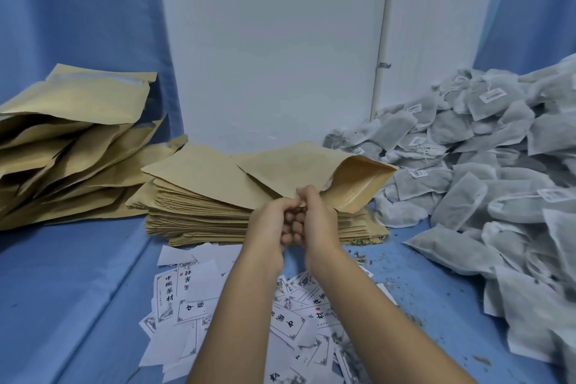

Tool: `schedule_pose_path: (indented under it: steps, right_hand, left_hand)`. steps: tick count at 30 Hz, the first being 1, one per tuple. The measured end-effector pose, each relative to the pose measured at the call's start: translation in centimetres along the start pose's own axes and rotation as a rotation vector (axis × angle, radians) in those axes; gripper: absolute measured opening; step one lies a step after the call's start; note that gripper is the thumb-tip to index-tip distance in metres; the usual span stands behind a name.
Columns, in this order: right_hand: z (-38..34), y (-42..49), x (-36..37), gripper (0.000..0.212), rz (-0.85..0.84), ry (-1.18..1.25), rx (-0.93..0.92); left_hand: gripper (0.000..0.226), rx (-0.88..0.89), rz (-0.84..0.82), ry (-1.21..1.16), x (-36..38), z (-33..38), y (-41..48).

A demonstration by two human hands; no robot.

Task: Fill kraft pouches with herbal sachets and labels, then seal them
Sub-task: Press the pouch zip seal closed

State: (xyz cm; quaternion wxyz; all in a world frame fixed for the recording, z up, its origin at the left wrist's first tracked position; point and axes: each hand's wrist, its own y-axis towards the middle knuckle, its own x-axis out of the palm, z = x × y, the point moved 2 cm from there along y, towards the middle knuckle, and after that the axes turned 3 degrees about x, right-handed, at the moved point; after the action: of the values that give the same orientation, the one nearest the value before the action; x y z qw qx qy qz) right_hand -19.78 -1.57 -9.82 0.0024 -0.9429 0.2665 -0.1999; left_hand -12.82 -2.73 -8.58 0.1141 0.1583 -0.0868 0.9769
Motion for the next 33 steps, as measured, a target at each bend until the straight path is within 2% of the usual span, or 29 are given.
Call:
schedule_pose_path:
  steps: [3, 8, 13, 18, 22, 30, 33]
  right_hand:
    - [-0.1, 0.2, -0.4, 0.027, 0.006, 0.027, 0.041]
    - [-0.3, 0.5, -0.5, 0.025, 0.008, -0.009, -0.012]
    - [-0.5, 0.3, -0.1, 0.033, -0.108, 0.115, 0.125]
    - [-0.8, -0.1, -0.2, 0.037, -0.078, 0.003, 0.027]
    - [-0.7, 0.3, -0.7, 0.035, -0.051, 0.032, 0.068]
    - [-0.6, 0.9, -1.2, 0.031, -0.027, 0.136, 0.082]
    - [-0.8, 1.0, -1.3, 0.031, -0.027, 0.097, 0.087]
  left_hand:
    - [0.026, -0.014, -0.028, 0.011, 0.1, -0.3, 0.4]
    - [0.026, -0.013, -0.041, -0.026, 0.1, -0.3, 0.5]
    - [0.027, 0.033, 0.002, -0.081, -0.2, 0.1, 0.7]
    - [0.028, 0.041, -0.027, 0.064, -0.1, 0.0, 0.5]
    - [0.025, 0.057, -0.029, -0.044, -0.5, 0.2, 0.9]
    - [0.022, 0.075, -0.03, -0.1, -0.3, 0.0, 1.0]
    - [0.022, 0.075, -0.023, -0.111, -0.3, 0.0, 1.1]
